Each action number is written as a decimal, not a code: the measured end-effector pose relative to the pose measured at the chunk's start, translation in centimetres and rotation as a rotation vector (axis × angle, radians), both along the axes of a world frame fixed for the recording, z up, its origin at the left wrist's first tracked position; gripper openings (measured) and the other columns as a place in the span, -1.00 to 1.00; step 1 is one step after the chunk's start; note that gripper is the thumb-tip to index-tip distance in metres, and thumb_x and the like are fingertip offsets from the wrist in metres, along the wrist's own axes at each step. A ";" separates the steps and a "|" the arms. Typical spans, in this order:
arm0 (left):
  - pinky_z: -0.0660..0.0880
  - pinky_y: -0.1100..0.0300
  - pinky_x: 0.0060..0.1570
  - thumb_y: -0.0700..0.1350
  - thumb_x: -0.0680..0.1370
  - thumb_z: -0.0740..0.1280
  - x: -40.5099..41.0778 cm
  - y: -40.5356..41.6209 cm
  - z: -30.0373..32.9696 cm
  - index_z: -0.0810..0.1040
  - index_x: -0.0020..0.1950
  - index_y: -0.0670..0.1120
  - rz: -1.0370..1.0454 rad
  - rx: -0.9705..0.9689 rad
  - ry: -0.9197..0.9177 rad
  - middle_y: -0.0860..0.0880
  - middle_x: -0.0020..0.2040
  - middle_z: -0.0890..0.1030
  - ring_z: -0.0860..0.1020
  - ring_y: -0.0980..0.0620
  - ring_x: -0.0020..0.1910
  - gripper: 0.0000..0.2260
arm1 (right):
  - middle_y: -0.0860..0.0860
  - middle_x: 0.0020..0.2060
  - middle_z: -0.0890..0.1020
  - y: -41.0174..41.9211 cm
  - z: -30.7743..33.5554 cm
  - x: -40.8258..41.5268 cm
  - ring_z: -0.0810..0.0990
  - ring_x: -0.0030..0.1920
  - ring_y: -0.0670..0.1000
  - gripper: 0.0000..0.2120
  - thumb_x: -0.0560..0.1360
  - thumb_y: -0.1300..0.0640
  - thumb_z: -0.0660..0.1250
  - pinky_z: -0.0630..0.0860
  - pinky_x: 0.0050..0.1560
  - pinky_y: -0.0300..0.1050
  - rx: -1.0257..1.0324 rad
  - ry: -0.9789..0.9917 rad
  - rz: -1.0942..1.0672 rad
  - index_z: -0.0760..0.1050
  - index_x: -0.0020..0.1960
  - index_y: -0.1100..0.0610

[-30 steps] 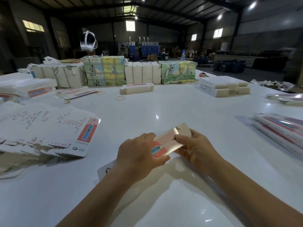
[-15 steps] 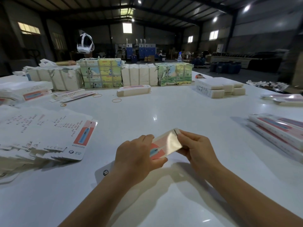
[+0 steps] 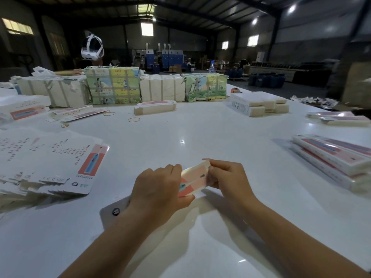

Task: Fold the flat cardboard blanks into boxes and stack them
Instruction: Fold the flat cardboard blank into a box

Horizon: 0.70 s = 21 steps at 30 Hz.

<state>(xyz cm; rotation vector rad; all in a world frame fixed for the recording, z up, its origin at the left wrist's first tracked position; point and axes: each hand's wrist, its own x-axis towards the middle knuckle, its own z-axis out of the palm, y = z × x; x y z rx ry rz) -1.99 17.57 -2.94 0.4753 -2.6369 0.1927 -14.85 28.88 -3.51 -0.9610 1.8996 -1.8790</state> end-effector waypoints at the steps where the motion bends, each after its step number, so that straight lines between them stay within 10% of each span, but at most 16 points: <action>1: 0.47 0.22 -0.43 0.29 0.23 0.48 0.1 0.1 0.1 0.60 0.00 -0.14 -0.028 -0.017 0.000 -0.03 -0.23 0.65 0.57 0.01 -0.44 -0.42 | -0.01 -0.30 0.69 0.1 0.0 0.2 0.67 -0.22 -0.01 -0.59 0.54 0.34 0.14 0.61 -0.20 -0.16 0.012 0.018 -0.018 0.69 -0.23 0.04; 4: 0.46 0.19 -0.56 0.25 0.20 0.54 -0.2 0.0 0.1 0.61 -0.13 -0.16 -0.031 -0.035 0.002 -0.05 -0.35 0.61 0.53 -0.06 -0.53 -0.48 | 0.05 -0.23 0.63 0.0 -0.5 1.7 0.60 -0.17 0.08 -0.77 0.59 0.16 0.14 0.59 -0.09 0.07 0.076 0.208 -0.026 0.56 -0.11 0.11; 7: 0.45 0.16 -0.44 0.35 0.33 0.12 -0.7 -1.7 -1.3 0.56 -0.12 -0.05 0.047 0.073 0.039 0.00 -0.30 0.57 0.57 -0.13 -0.41 -0.48 | 0.02 -0.05 0.55 -0.3 -1.1 3.1 0.55 -0.04 0.02 -0.86 0.56 0.03 0.20 0.54 0.06 0.10 0.184 0.400 0.056 0.37 0.08 0.05; 10: 0.56 -0.17 -0.19 0.36 0.19 0.22 -1.3 -5.0 -4.0 0.58 -0.02 -0.18 0.004 0.355 0.176 -0.18 -0.15 0.62 0.61 -0.26 -0.21 -0.32 | -0.08 0.49 0.11 -0.3 -1.4 2.9 0.07 0.51 -0.06 -0.37 0.52 -0.04 0.22 0.15 0.49 -0.04 0.307 0.445 0.239 -0.01 0.49 -0.07; 12: 0.54 -0.20 -0.06 0.46 0.16 0.30 -1.6 -7.0 -5.6 0.56 0.13 -0.11 -0.021 0.476 0.121 -0.16 0.00 0.62 0.60 -0.25 -0.06 -0.21 | -0.18 0.53 -0.20 0.2 -0.9 2.6 -0.24 0.51 -0.16 -0.17 0.52 -0.02 0.26 -0.08 0.52 -0.06 0.316 0.412 0.310 -0.27 0.54 -0.10; 17: 0.60 0.05 -0.24 0.42 0.22 0.40 -0.4 -9.2 -6.2 0.45 0.23 0.23 -0.249 0.510 0.046 0.20 -0.03 0.63 0.65 0.12 -0.14 -0.37 | -0.10 0.54 -0.19 1.0 0.9 0.3 -0.20 0.53 -0.01 -0.19 0.51 0.14 0.34 -0.15 0.48 0.19 0.496 0.916 0.310 -0.12 0.56 -0.02; 21: 0.60 -0.05 -0.16 0.44 0.32 0.27 -1.6 -7.2 -4.9 0.44 0.32 0.07 -0.325 0.258 0.221 0.07 0.07 0.62 0.63 0.05 -0.08 -0.31 | 0.11 0.37 0.33 1.1 2.0 -1.6 0.30 0.31 0.17 -0.32 0.50 0.03 0.36 0.34 0.22 0.11 0.641 1.385 0.218 0.14 0.52 0.03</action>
